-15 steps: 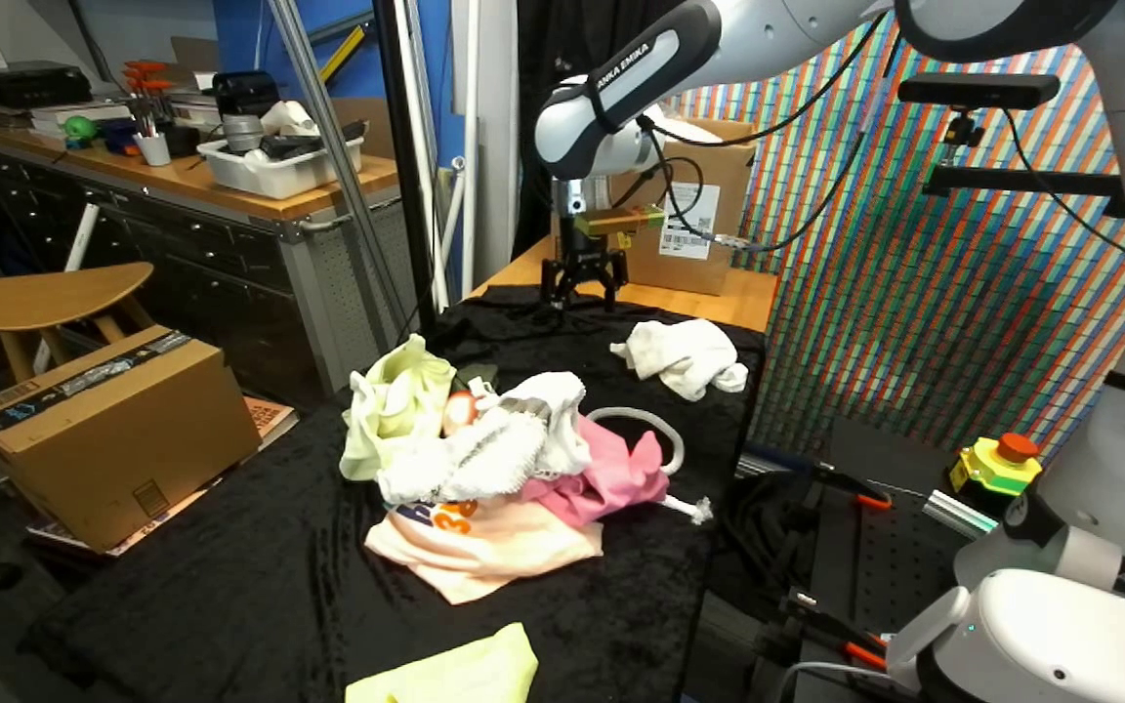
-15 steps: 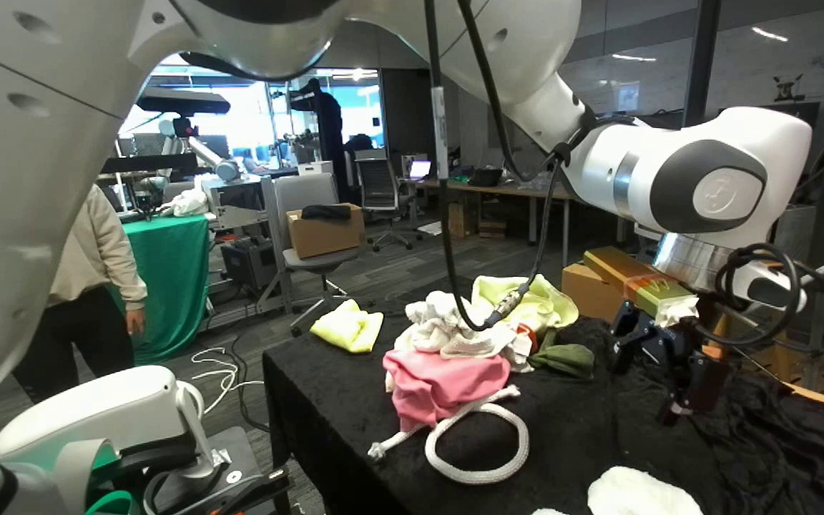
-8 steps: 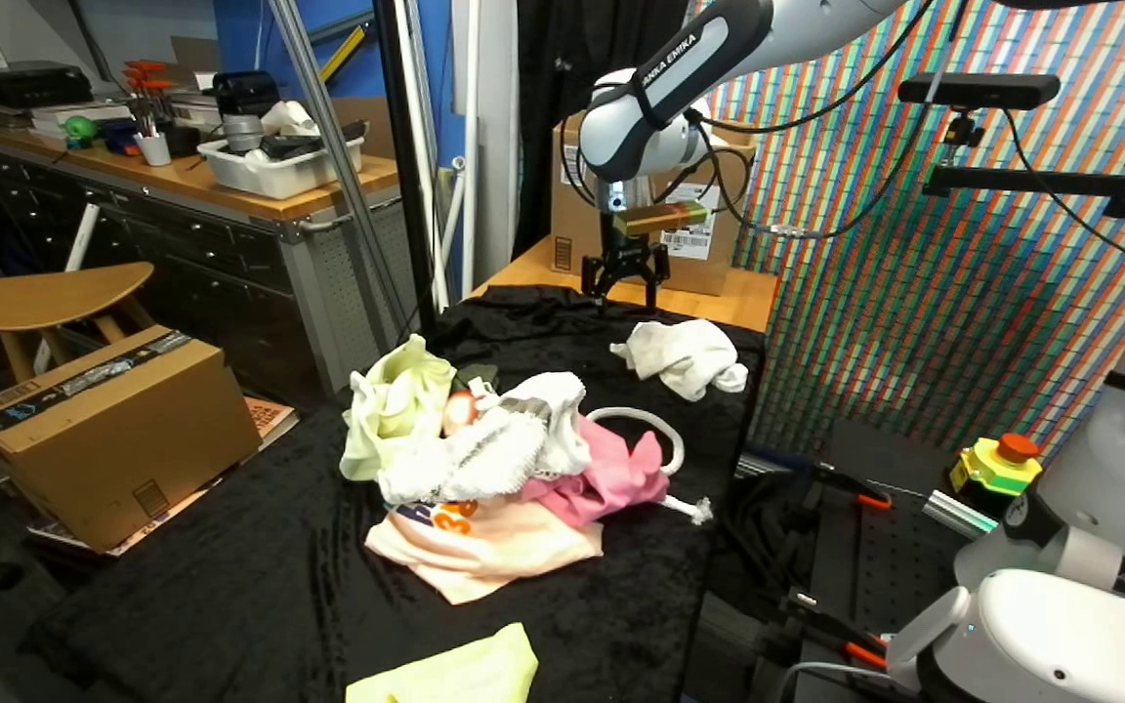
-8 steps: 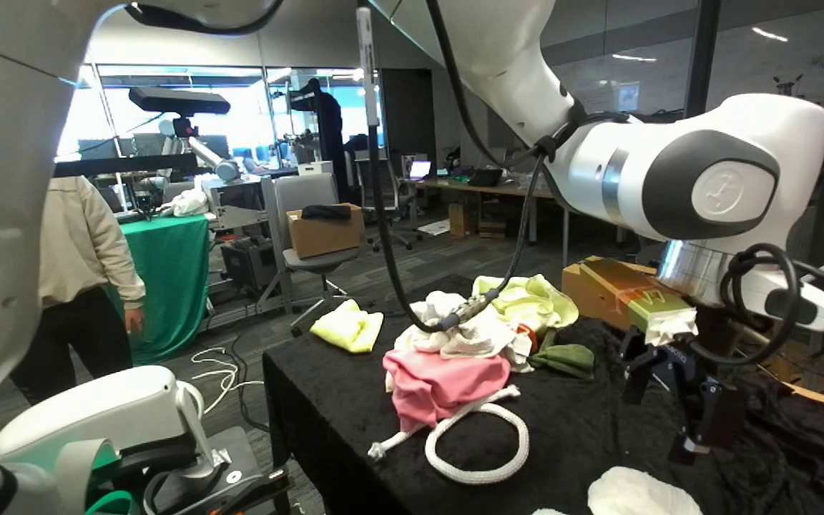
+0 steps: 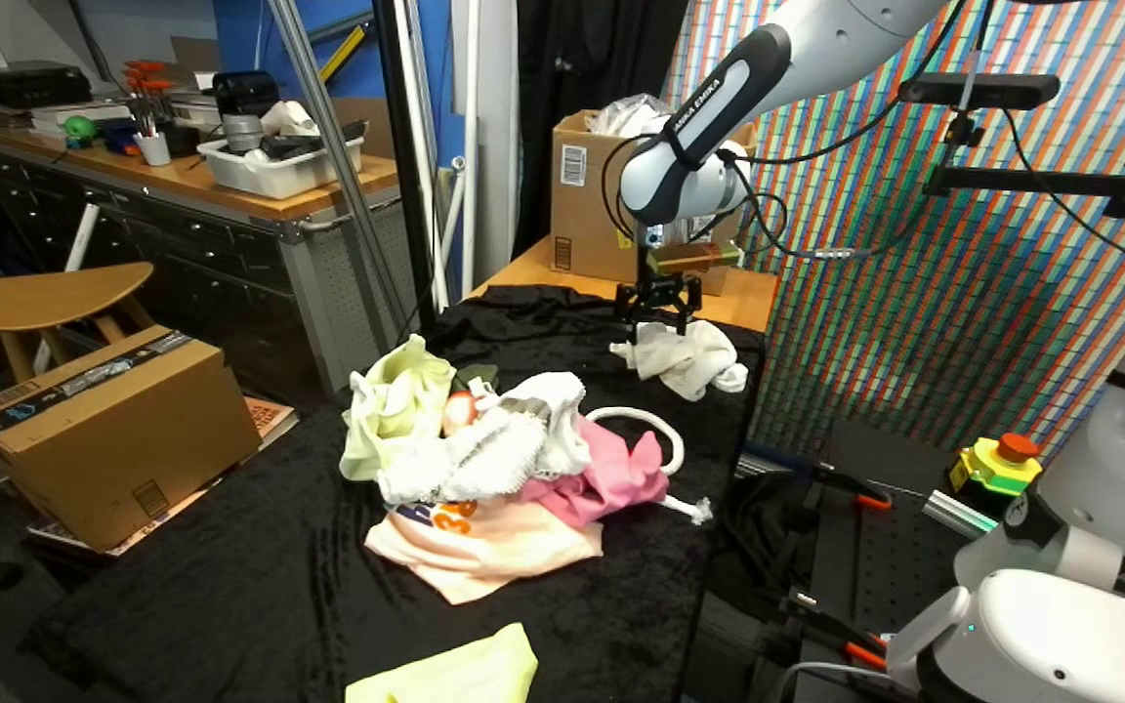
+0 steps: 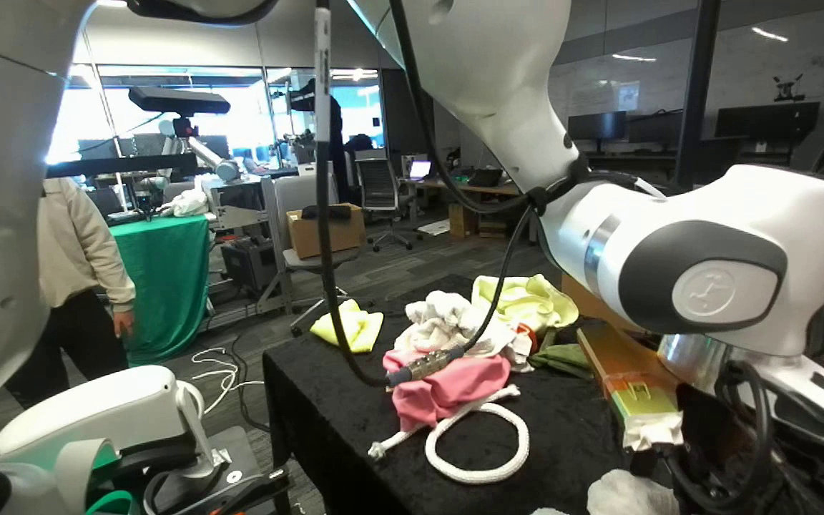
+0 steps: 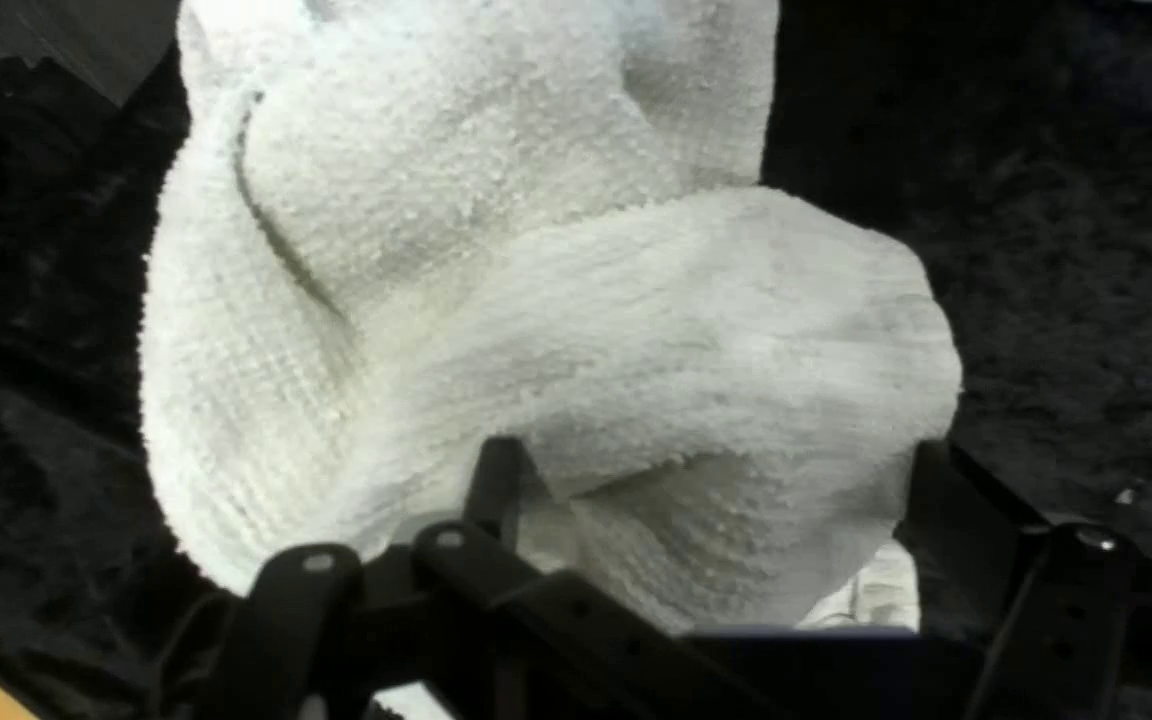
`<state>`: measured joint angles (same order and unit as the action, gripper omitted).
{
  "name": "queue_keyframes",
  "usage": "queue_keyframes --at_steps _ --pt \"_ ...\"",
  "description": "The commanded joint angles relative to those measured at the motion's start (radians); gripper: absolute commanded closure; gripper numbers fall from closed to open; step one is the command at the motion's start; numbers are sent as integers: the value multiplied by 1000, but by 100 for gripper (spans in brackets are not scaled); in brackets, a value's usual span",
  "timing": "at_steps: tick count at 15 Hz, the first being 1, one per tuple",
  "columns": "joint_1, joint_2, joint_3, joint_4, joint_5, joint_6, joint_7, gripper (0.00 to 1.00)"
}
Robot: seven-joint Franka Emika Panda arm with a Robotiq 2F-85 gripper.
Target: Put all the items on the table in one place
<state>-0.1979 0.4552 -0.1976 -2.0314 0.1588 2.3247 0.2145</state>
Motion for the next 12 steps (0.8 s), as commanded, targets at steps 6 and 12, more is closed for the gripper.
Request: queue_keyframes --at_steps 6,12 --pt "-61 -42 -41 -108 19 148 -3 0" --pt "-48 -68 -39 -95 -2 169 -18 0"
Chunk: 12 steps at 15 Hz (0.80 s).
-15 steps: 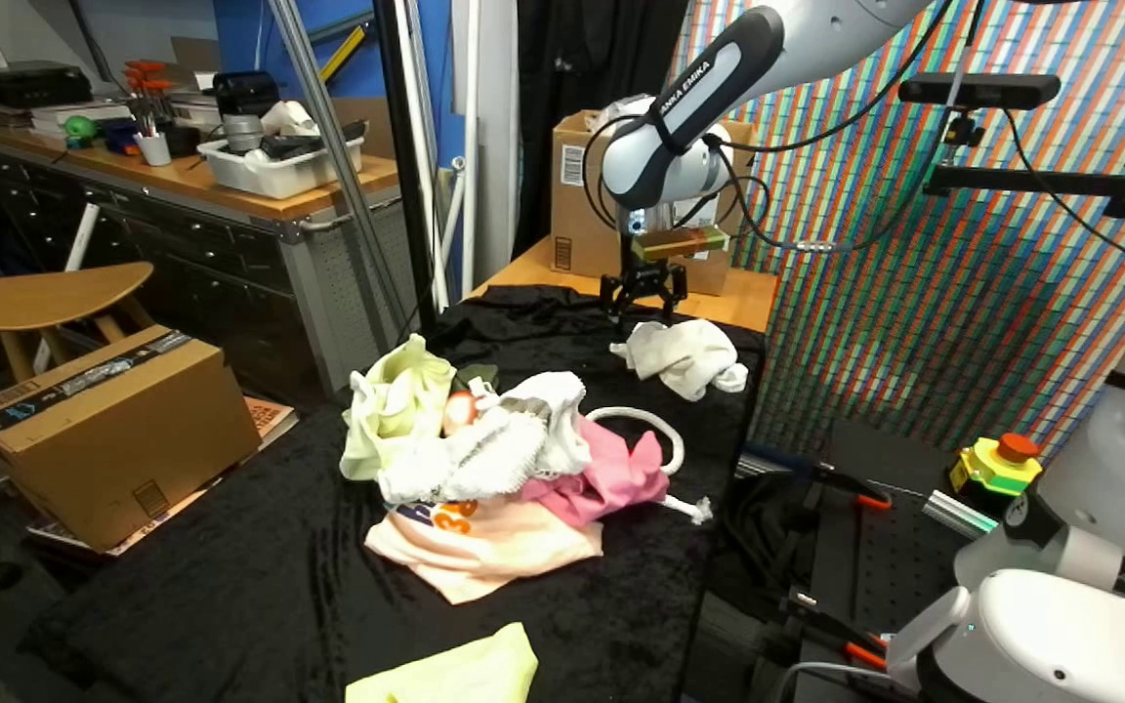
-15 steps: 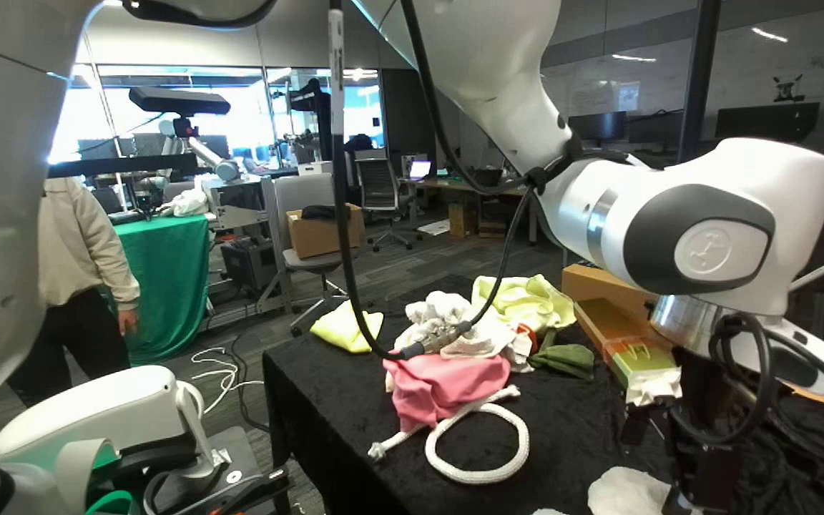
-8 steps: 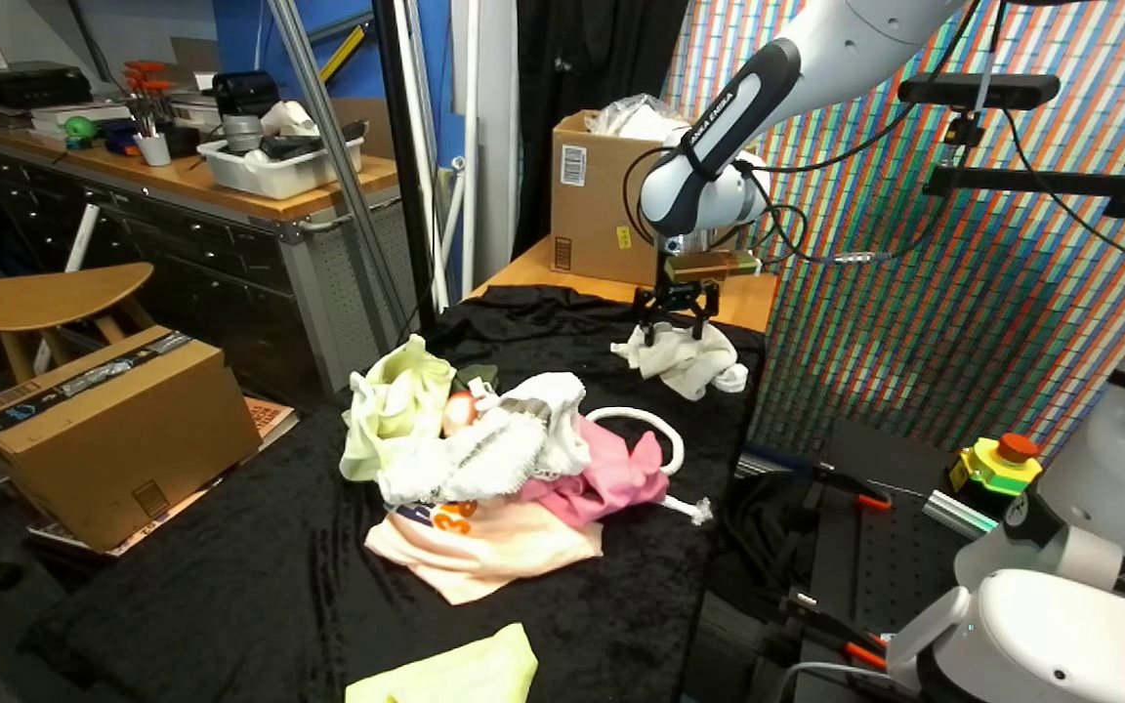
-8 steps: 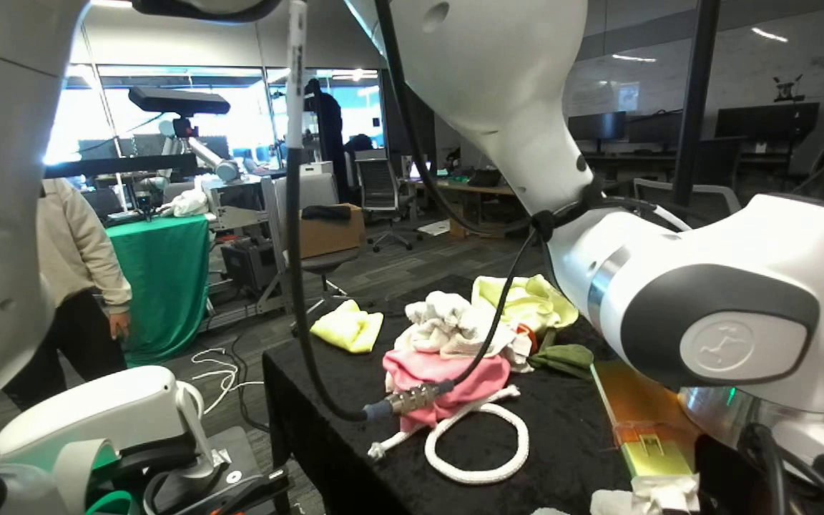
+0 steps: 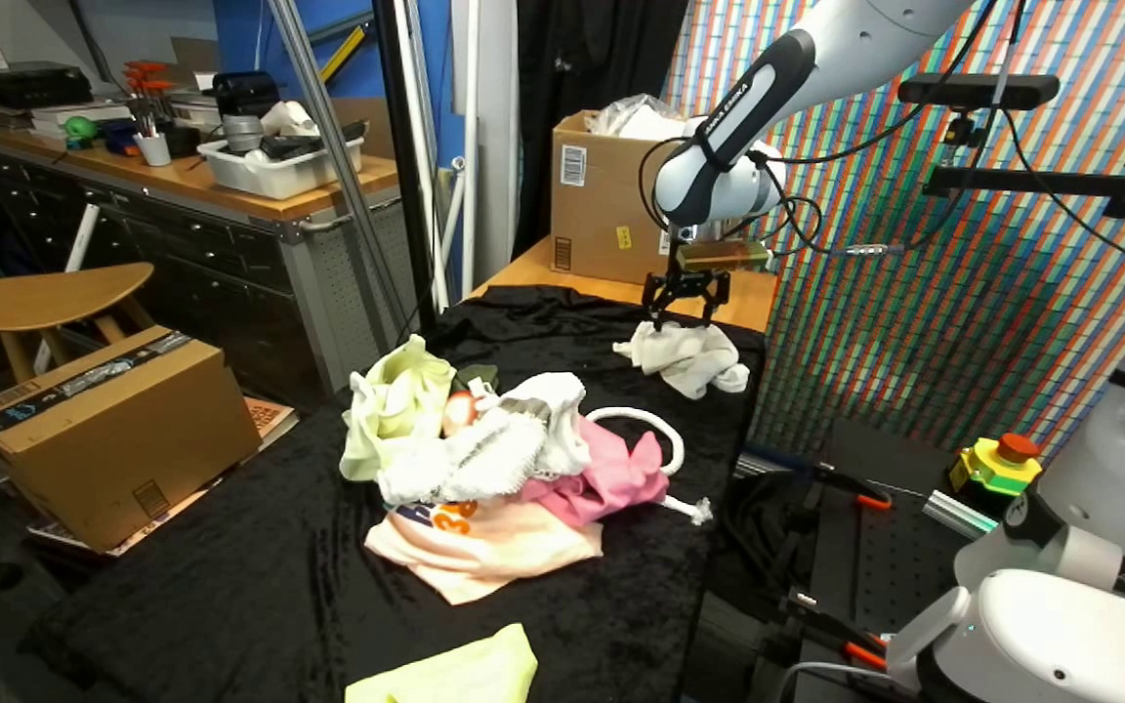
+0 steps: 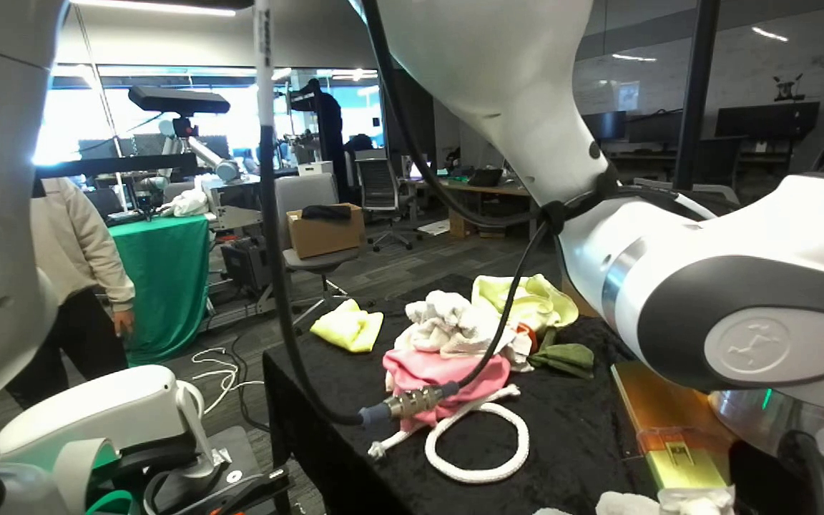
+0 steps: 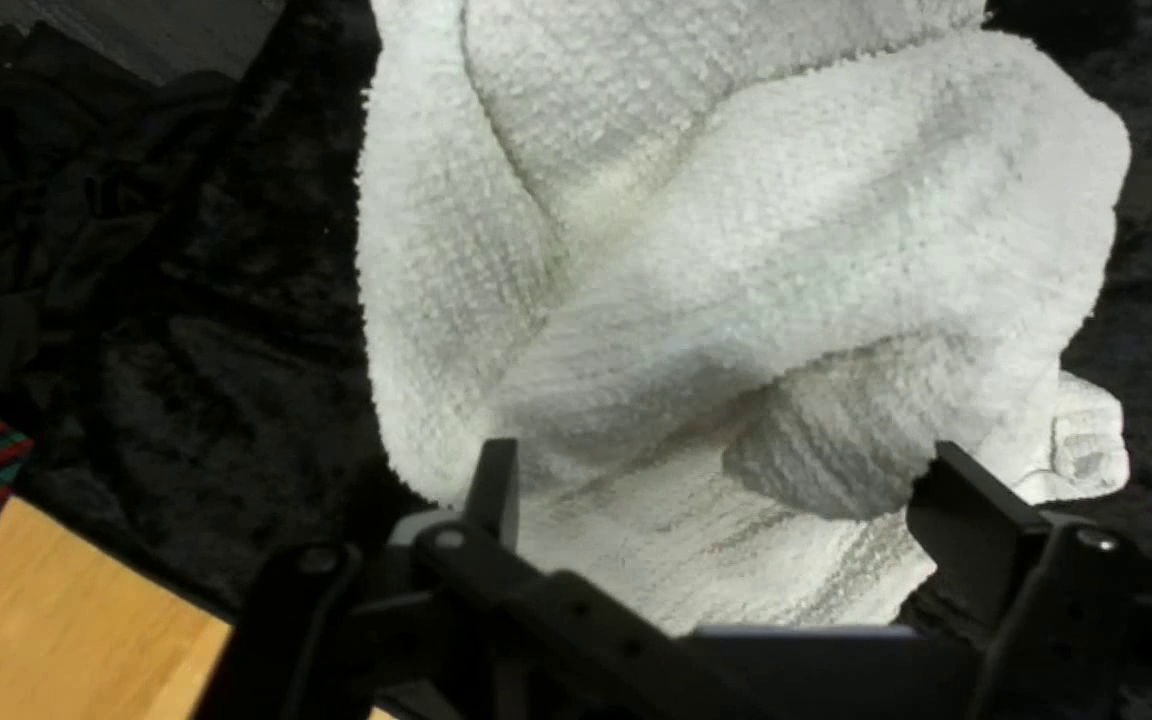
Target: Put all the items on the table in one place
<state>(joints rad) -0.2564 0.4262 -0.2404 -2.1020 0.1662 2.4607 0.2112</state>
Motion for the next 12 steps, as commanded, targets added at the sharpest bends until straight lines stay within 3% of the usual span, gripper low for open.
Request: queue_keyframes --at_steps 1,12 --pt "5 -38 17 -23 8 37 -32 0" --pt "-3 6 54 4 38 26 -82 0"
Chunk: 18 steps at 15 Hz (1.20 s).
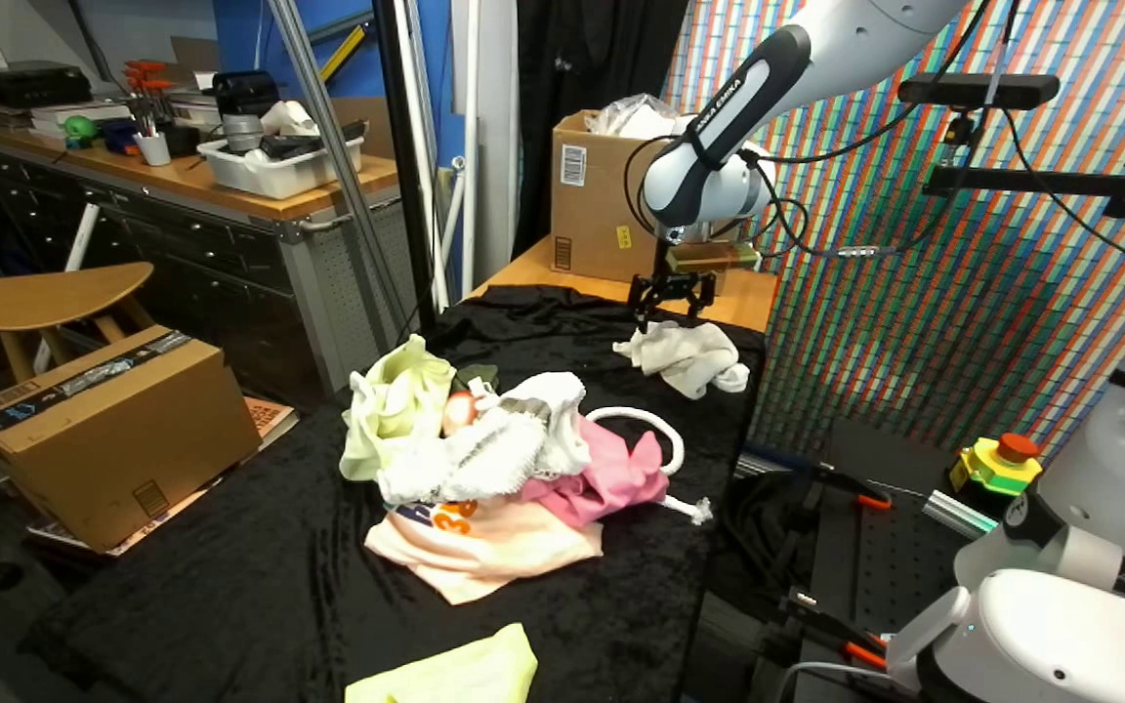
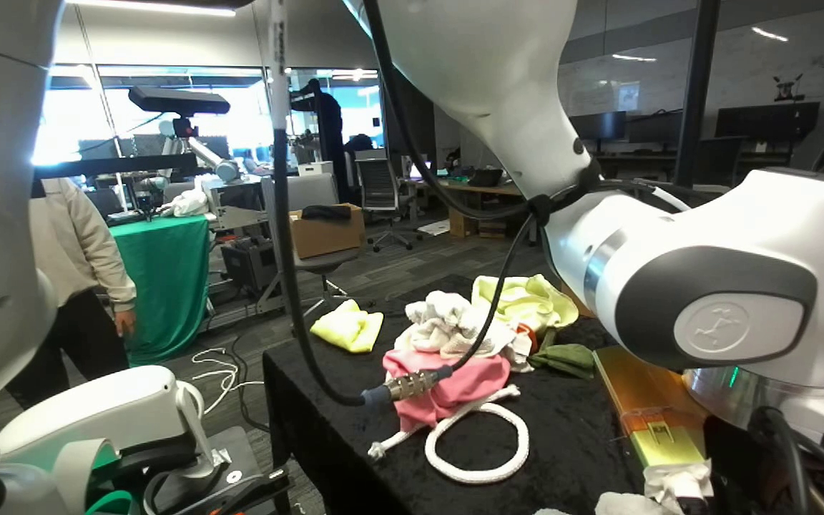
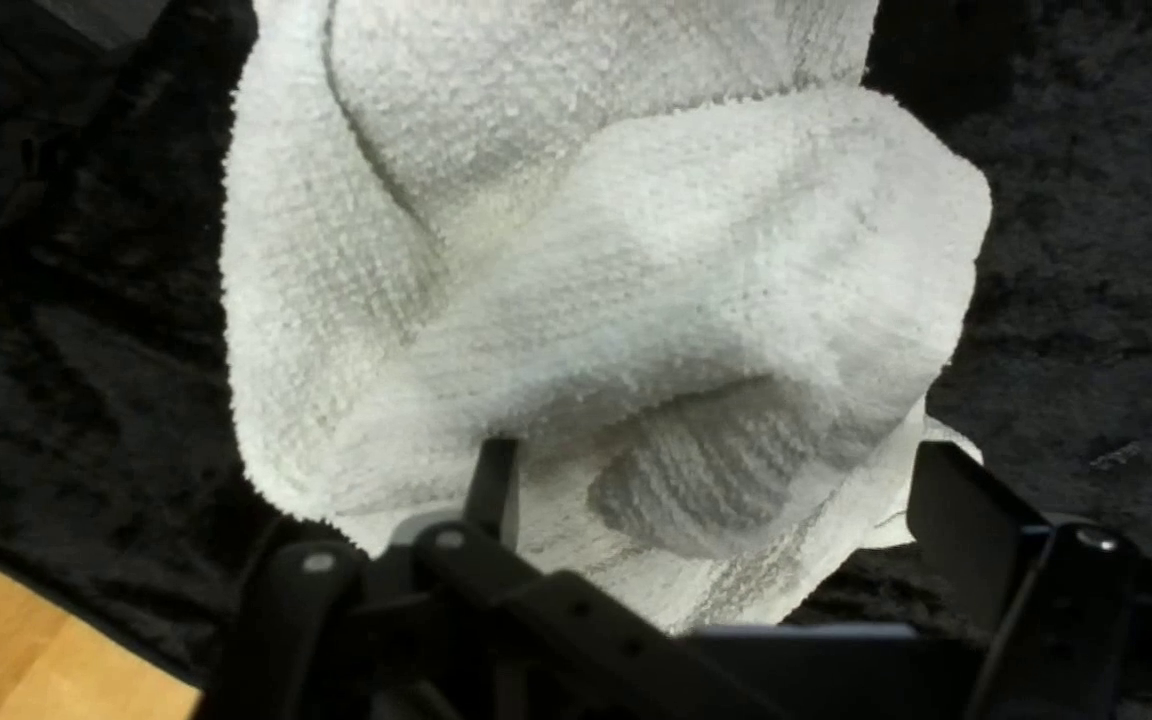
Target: Put all the items on the table in one place
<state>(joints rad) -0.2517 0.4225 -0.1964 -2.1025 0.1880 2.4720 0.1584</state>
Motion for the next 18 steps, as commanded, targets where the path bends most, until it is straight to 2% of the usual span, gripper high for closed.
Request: queue_keyframes --at_steps 1,9,11,18 --pt "-9 14 11 7 15 12 -33 0" --pt "-22 17 13 27 10 -55 -82 0" --pt "-28 20 19 37 17 -73 -103 26" --pt "-39 28 34 61 25 -111 -164 80"
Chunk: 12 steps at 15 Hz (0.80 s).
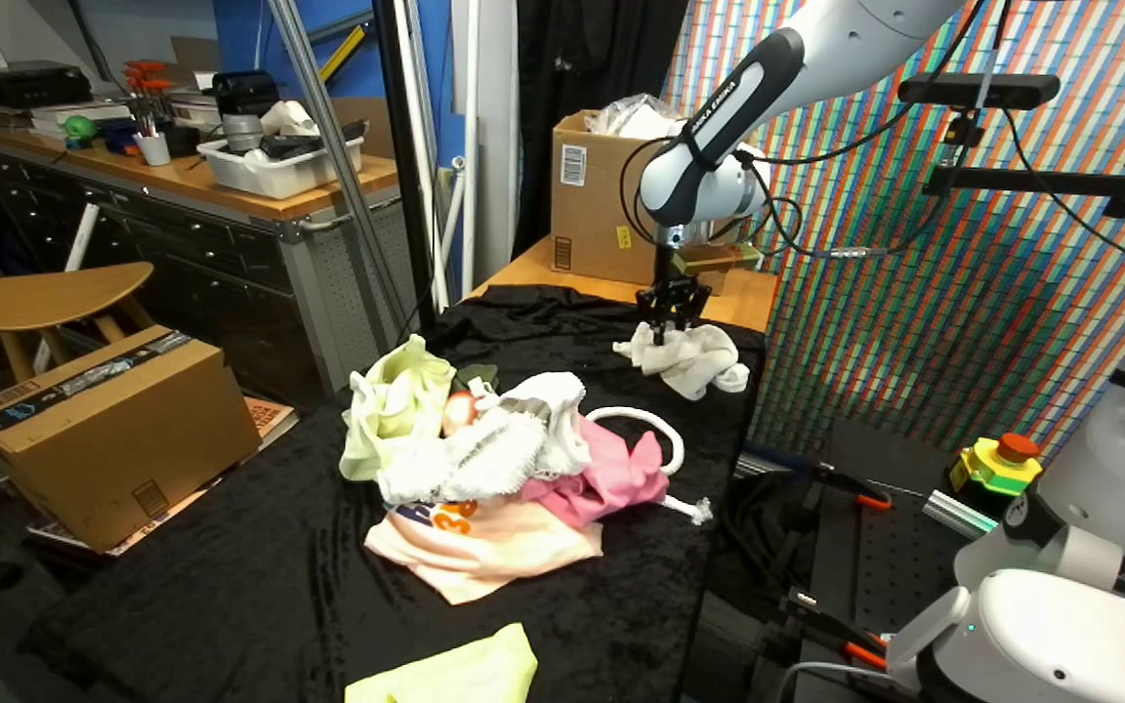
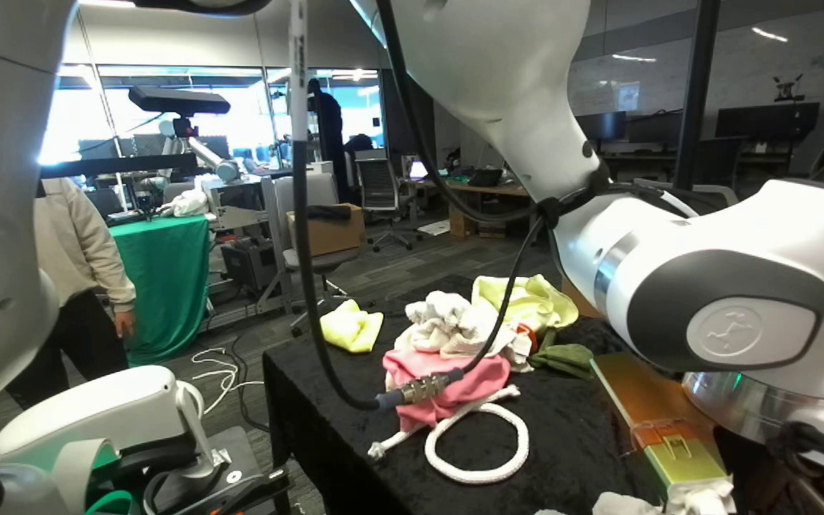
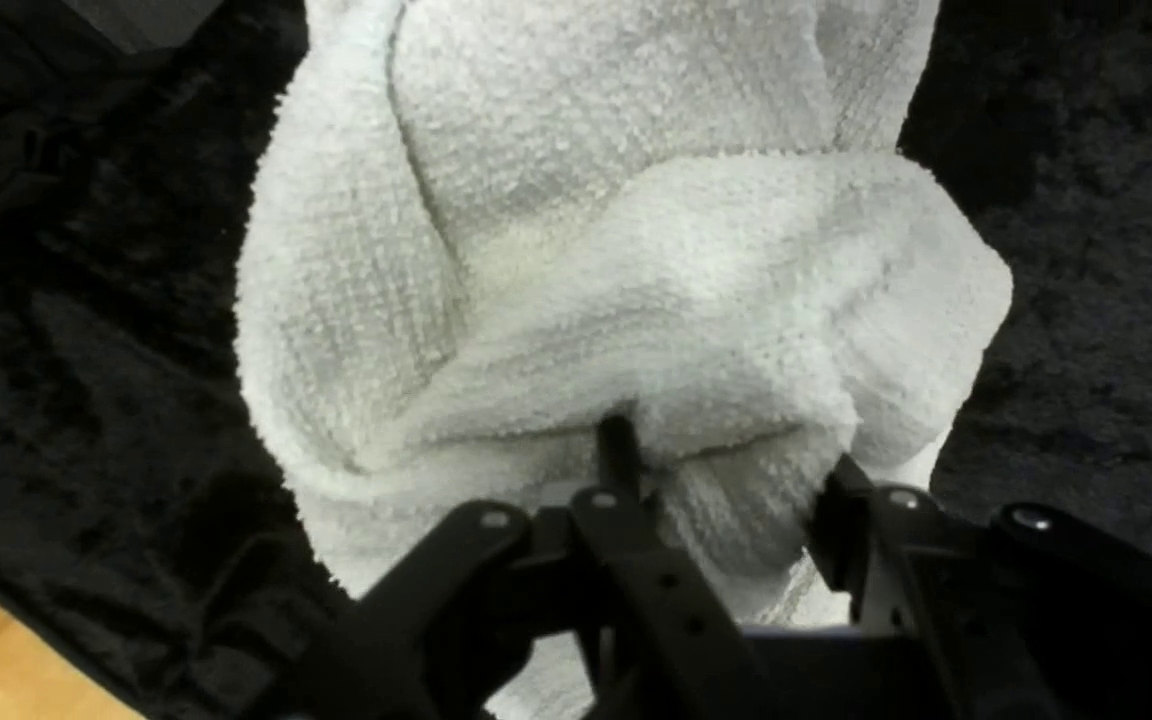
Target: Put all the items on the table in one place
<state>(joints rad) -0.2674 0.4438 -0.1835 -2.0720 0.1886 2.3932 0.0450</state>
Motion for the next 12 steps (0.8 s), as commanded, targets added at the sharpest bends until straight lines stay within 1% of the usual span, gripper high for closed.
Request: queue_keyframes --at_steps 1,2,5,6,7,9,12 --pt "-25 7 24 33 27 -41 -60 87" --pt "-34 2 35 37 40 -54 -84 92" --pt "-44 -20 50 36 61 -63 -142 96" --pt "-47 -41 55 30 68 -56 -164 91" --pt "-51 -54 60 26 74 -54 -187 90" --pt "-54 -91 64 21 84 -51 -226 89" --pt "-33 -155 55 28 55 -53 -242 91"
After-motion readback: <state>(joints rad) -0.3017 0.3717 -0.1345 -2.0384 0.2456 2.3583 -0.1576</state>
